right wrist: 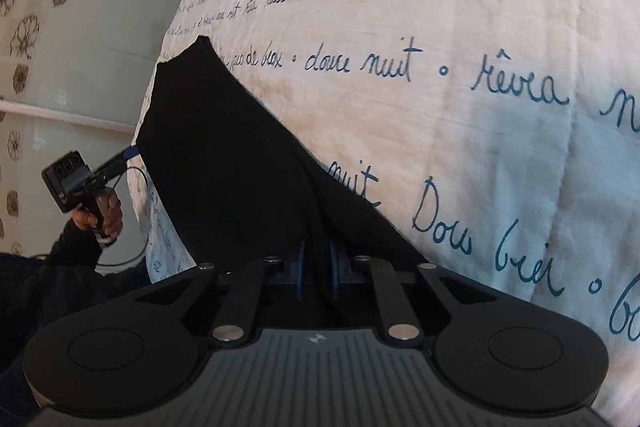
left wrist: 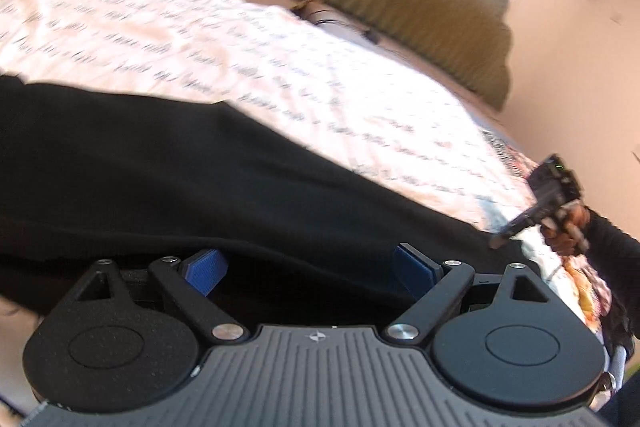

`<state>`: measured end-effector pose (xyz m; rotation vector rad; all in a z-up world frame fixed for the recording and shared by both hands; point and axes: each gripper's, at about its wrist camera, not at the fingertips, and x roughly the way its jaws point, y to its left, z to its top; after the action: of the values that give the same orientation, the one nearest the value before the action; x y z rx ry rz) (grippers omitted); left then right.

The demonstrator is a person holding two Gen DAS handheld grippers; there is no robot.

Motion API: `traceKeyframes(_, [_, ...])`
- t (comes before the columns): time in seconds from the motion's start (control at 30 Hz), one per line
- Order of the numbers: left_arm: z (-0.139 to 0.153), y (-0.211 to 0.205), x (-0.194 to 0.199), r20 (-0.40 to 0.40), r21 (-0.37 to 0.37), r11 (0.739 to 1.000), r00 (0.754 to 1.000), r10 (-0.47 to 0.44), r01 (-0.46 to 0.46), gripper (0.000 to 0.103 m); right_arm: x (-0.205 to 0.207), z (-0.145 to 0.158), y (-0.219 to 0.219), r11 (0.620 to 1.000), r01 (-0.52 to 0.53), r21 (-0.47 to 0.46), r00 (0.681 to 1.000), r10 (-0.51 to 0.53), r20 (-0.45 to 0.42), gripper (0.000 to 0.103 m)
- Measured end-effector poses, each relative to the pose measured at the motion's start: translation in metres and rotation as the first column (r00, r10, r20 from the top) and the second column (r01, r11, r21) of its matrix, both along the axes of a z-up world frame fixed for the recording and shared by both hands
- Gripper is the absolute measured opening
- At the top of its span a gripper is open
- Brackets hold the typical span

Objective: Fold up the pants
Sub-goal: 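Grasp the pants edge with the right gripper while the left gripper hovers over the pants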

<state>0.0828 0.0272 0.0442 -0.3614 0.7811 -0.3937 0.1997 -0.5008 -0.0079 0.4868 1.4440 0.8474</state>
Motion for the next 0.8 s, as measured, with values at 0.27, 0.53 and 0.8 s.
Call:
traceKeyframes(0.27, [0.002, -0.03, 0.007, 0.02, -0.006, 0.996, 0.996, -0.084, 0.084, 0.09, 0.0, -0.016, -0.025, 0.989, 0.1, 0.112, 0.993, -0.094, -0.066, 0.013])
traceKeyframes(0.53, [0.018, -0.042, 0.006, 0.095, -0.003, 0.99, 0.986, -0.138, 0.139, 0.091, -0.001, -0.016, -0.006, 0.998, 0.028, 0.064, 1.0, -0.028, 0.0, 0.007])
traceKeyframes(0.8, [0.007, -0.065, 0.014, 0.082, -0.006, 0.976, 0.973, -0.215, 0.216, 0.091, -0.006, 0.026, -0.003, 1.0, 0.017, -0.012, 0.979, -0.014, 0.202, 0.004])
